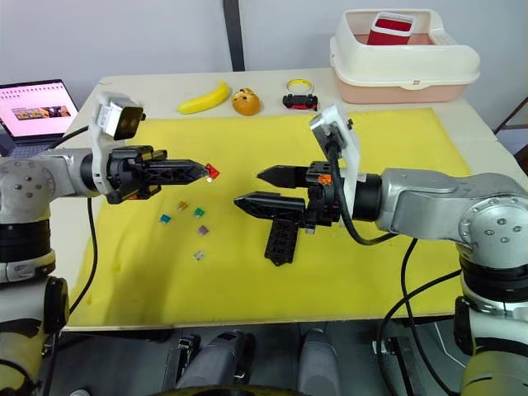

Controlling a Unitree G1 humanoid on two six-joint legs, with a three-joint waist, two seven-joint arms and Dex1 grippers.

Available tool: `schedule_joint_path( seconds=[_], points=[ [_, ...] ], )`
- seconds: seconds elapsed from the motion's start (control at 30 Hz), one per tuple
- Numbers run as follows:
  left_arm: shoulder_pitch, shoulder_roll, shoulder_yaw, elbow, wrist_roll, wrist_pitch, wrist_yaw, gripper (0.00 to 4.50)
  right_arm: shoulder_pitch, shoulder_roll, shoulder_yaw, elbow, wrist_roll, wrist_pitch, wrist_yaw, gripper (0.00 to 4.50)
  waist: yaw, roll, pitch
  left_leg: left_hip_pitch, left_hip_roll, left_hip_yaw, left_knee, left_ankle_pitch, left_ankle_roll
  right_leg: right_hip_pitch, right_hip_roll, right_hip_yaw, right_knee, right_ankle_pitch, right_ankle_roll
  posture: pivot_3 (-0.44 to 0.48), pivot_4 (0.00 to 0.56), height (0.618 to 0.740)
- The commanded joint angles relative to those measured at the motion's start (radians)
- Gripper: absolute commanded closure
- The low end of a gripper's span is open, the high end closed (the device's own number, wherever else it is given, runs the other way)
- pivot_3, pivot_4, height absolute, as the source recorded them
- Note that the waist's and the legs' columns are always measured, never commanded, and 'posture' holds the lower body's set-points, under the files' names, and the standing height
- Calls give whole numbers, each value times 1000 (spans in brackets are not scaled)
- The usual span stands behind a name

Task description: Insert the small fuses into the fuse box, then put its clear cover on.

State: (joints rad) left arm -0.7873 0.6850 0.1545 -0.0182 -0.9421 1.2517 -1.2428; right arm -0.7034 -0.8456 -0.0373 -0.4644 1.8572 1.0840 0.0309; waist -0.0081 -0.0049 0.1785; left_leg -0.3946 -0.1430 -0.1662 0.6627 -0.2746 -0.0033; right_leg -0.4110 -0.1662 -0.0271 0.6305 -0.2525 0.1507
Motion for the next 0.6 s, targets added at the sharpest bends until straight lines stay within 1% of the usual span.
schedule_joint_path(
  seconds=[0.03,0.23,0.6],
  points=[
    [-23,-10,-21,-15,-16,-44,-23,4500,-42,-7,27,0,105,-69,-84,2297,-2,0,0,0,0,0,0,0,0,0,0,0,0,0,0,0,150,740],
    [-26,-32,-55,-27,-28,-69,-31,4500,-54,16,69,12,115,-102,-119,2297,-4,0,0,0,0,0,0,0,0,0,1,0,0,0,0,0,150,740],
    [-52,-60,-63,-27,-51,-75,-15,4500,-68,34,111,25,115,-109,-155,2297,-4,0,0,0,0,0,0,0,0,0,1,0,0,0,0,0,150,740]
  ],
)
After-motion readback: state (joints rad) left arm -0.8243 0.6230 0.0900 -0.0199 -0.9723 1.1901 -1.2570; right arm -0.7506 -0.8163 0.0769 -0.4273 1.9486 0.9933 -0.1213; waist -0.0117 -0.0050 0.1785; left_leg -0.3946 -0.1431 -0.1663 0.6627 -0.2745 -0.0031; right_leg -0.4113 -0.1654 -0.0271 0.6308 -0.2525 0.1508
